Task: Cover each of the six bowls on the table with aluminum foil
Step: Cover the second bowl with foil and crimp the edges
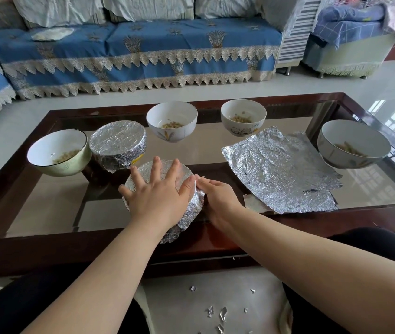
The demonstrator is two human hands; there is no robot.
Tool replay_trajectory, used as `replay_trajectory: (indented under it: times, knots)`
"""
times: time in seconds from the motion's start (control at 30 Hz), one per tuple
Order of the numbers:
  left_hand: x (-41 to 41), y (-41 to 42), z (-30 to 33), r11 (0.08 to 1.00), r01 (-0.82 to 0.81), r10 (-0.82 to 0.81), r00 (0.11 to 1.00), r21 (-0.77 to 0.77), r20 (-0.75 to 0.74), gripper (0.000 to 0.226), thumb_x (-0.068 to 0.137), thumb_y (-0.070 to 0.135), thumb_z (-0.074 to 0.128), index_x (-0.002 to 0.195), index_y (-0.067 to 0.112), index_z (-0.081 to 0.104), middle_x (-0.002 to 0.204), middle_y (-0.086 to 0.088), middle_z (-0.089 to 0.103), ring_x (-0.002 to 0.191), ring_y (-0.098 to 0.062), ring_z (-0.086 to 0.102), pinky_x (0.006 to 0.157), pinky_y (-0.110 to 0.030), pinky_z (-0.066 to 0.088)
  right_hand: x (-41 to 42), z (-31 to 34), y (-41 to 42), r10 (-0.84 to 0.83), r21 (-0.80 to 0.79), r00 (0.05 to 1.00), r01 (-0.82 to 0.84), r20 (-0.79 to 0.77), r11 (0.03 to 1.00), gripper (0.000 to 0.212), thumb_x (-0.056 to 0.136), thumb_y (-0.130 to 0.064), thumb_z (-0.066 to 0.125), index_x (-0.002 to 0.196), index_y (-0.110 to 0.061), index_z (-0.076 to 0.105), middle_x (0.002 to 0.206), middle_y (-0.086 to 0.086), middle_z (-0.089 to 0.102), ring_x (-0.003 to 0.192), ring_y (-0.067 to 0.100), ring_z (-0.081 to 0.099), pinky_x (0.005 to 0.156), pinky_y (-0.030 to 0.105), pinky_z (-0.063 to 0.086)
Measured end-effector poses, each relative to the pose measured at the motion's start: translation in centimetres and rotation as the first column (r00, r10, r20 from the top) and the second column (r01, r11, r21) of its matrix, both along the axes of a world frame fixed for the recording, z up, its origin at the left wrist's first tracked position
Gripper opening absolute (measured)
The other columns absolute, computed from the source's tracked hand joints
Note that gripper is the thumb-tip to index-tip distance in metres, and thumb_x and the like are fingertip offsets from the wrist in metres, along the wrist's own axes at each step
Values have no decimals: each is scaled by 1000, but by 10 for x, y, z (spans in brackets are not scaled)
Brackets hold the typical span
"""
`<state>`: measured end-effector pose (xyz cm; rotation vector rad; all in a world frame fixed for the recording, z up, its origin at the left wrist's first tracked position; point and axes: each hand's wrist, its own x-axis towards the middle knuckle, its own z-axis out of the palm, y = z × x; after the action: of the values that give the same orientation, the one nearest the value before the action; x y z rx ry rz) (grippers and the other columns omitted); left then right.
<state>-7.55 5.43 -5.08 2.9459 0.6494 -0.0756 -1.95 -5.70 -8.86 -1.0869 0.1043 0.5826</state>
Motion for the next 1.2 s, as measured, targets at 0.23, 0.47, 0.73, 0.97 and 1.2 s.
replay_trajectory:
  times: [0.23, 0.47, 0.73, 0.97, 1.2]
  knots:
    - [1, 0, -2, 1000, -6, 6, 1000, 8, 15, 71, 89, 78, 4, 154, 49, 2, 167, 5, -3, 149, -43, -8, 109, -69, 9, -3, -7, 6, -50, -186, 995, 66, 86, 980, 32, 93, -27, 63, 66, -10, 59, 62, 6, 53, 60, 17, 46, 69, 30, 45]
    - [0, -1, -1, 1000, -17, 17, 1000, 6, 11, 70, 90, 77, 4, 154, 49, 1, 167, 6, -3, 149, -43, -8, 110, -69, 8, -5, -8, 9, -65, -174, 995, 77, 74, 982, 19, 95, -22, 61, 90, -6, 70, 71, 6, 67, 59, 15, 59, 59, 28, 50]
    - [0, -2, 0, 1000, -13, 13, 1000, 5, 11, 69, 91, 76, 4, 154, 49, 2, 167, 5, -3, 149, -44, -7, 110, -69, 9, -4, -11, 15, -104, -263, 990, 126, 95, 957, 19, 91, -29, 66, 90, -10, 65, 82, 11, 67, 72, 22, 60, 74, 42, 53]
    - [1, -1, -1, 1000, -16, 16, 1000, 11, 15, 70, 90, 76, 4, 154, 49, 2, 167, 5, -2, 149, -43, -7, 110, -68, 9, -6, -9, 12, -55, -408, 981, 128, 187, 904, 40, 94, -36, 60, 62, -14, 52, 53, -1, 50, 52, 13, 44, 56, 27, 39]
    - [0, -2, 0, 1000, -16, 16, 1000, 11, 17, 68, 92, 75, 5, 154, 48, 4, 167, 6, -2, 149, -43, -7, 110, -68, 9, -9, 0, 1, 57, -563, 930, 170, 363, 809, 52, 99, -32, 48, 52, -16, 35, 42, -8, 35, 40, 7, 28, 48, 24, 25]
